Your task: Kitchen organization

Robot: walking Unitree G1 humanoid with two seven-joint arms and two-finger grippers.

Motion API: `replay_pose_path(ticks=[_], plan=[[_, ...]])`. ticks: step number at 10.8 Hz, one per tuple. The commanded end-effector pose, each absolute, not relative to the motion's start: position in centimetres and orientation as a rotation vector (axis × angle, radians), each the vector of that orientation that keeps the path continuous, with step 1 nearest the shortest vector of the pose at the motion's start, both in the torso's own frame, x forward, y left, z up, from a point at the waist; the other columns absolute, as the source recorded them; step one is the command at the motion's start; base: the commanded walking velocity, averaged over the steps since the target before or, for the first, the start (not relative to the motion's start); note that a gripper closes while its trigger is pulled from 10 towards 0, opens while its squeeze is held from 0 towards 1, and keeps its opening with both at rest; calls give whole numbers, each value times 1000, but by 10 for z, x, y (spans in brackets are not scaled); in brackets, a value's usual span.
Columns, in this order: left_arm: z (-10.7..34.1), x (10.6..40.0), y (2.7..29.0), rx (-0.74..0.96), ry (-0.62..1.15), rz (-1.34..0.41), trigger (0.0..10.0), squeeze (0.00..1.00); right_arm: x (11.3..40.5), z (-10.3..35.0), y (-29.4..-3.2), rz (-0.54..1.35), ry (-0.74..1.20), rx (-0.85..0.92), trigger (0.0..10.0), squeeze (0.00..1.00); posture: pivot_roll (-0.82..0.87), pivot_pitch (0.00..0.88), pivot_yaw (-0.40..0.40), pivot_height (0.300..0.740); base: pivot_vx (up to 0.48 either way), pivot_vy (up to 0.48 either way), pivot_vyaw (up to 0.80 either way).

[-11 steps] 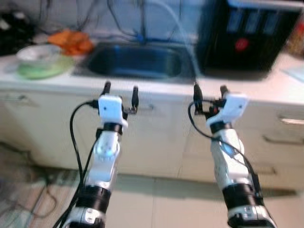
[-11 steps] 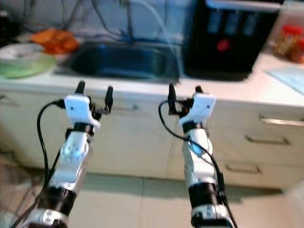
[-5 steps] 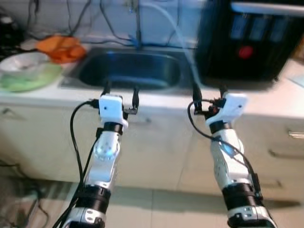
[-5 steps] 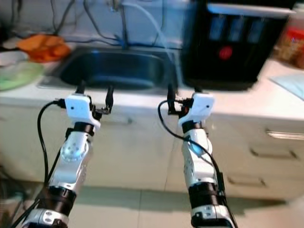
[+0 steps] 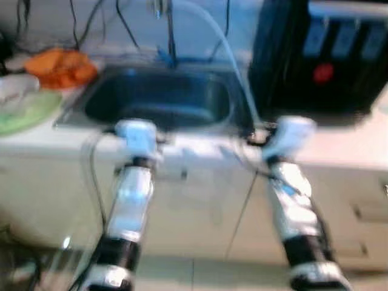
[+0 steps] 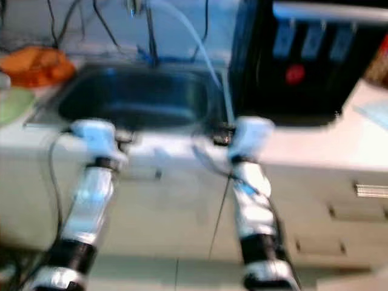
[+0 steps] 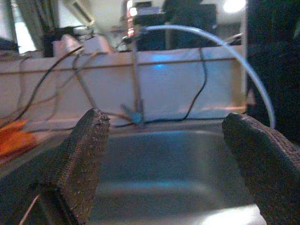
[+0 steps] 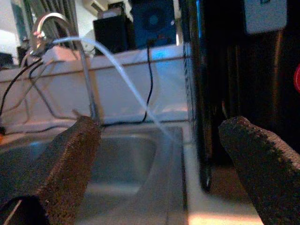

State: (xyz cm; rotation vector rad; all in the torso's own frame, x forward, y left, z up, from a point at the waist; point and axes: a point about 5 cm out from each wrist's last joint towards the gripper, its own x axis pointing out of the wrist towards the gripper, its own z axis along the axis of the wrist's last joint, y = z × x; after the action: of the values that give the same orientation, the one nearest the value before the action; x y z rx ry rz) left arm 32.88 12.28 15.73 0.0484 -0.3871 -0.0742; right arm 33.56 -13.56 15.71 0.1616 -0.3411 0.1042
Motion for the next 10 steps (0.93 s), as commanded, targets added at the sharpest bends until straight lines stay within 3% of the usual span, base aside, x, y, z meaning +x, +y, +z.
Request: replay_pose_path(ticks=[1,2,3,10], plan=[[162,330,132,66,-402,-45,10000,1000,337,163,-125,139,-357,173,10000,1000,54,21,-15,740,480,0,0],[162,331,133,77,-396,-33,10000,965,338,162,-124,139,-343,166,10000,1000,54,22,-14,740,300,0,0],[162,331,133,83,-393,-31,10000,0,338,161,-123,141,-333,175,10000,0,55,22,-15,740,0,0,0],[163,333,133,54,-373,-29,10000,0,338,160,-124,126,-329,193,10000,0,55,23,-11,740,0,0,0]])
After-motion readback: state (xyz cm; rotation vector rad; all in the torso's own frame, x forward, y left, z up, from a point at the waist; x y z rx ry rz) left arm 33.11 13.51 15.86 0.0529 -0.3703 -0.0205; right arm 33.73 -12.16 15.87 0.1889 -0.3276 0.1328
